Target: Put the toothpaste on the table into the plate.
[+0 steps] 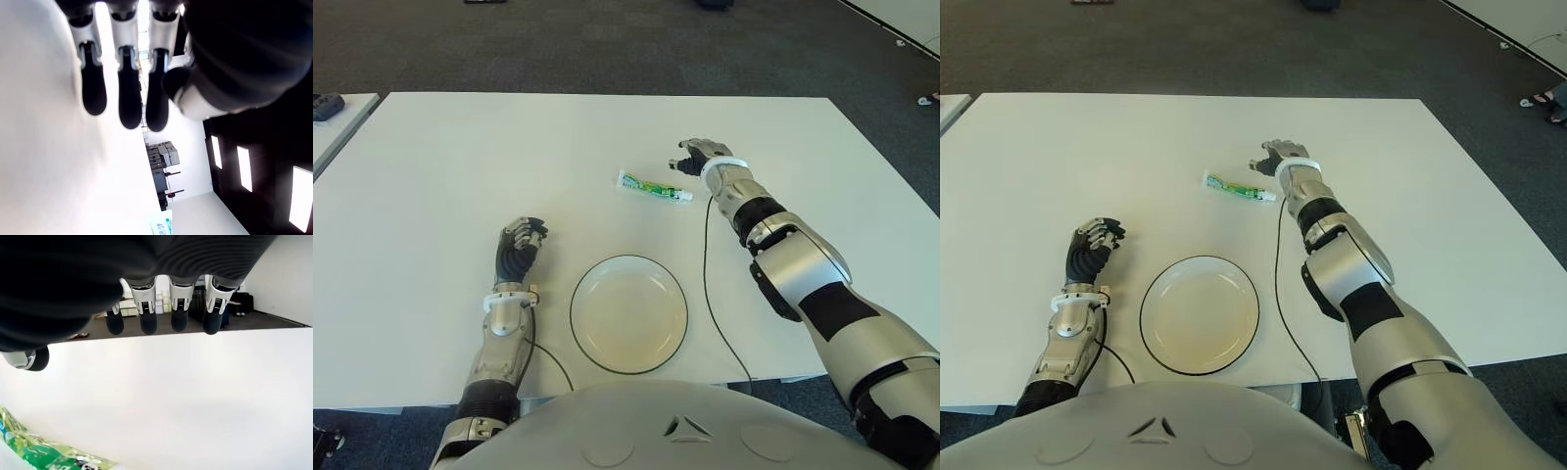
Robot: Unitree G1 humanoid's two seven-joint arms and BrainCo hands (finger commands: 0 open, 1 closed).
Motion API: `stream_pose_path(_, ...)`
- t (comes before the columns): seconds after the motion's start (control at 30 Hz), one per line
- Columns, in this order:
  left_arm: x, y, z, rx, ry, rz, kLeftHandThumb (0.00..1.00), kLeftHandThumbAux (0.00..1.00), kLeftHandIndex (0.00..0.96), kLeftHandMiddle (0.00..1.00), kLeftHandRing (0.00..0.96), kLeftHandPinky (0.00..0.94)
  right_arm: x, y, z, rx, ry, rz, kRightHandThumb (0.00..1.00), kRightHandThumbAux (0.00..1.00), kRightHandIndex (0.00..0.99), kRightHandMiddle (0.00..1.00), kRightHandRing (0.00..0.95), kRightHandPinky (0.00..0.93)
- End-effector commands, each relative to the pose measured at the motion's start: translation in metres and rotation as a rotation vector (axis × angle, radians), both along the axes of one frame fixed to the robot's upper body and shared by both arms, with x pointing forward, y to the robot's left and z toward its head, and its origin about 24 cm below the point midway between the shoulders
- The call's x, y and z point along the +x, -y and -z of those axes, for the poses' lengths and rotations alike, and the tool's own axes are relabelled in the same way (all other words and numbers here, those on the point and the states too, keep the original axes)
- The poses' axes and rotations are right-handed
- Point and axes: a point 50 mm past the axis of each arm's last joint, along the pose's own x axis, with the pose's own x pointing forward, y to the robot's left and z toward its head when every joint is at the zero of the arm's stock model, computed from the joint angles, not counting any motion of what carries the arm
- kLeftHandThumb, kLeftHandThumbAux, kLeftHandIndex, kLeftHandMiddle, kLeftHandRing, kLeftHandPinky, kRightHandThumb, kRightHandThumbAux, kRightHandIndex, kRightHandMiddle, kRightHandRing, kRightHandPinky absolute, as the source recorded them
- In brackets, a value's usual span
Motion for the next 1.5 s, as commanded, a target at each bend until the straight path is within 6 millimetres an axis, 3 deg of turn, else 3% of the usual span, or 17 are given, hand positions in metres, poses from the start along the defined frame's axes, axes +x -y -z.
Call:
stream_pose_path(0.03,-0.003,-0.002,0.001,0.004,-0.022,-0.028,0.708,0.720,0.428,0.497,0.500,0.498,0.002,-0.002,-0.004,-0.069,-0.023,-0.030,0.478,0.164,0.000,0.000,0.000,0.000)
stream_pose_path(0.63,-0.004,-0.001,0.000,0.000,-0.034,-0.036,0.703,0.719,0.428,0.502,0.504,0.496,-0.009,-0.010,0.017,-0.199,-0.058,-0.131,0.520,0.151,0.000,0.000,0.000,0.000)
stream_pose_path(1.5,-0.004,-0.002,-0.003,-0.020,-0.024,-0.045,0.704,0.718,0.428,0.506,0.505,0.494,-0.028,-0.028,0.047,-0.305,-0.117,-0.240,0.561,0.228,0.000,0.000,0.000,0.000)
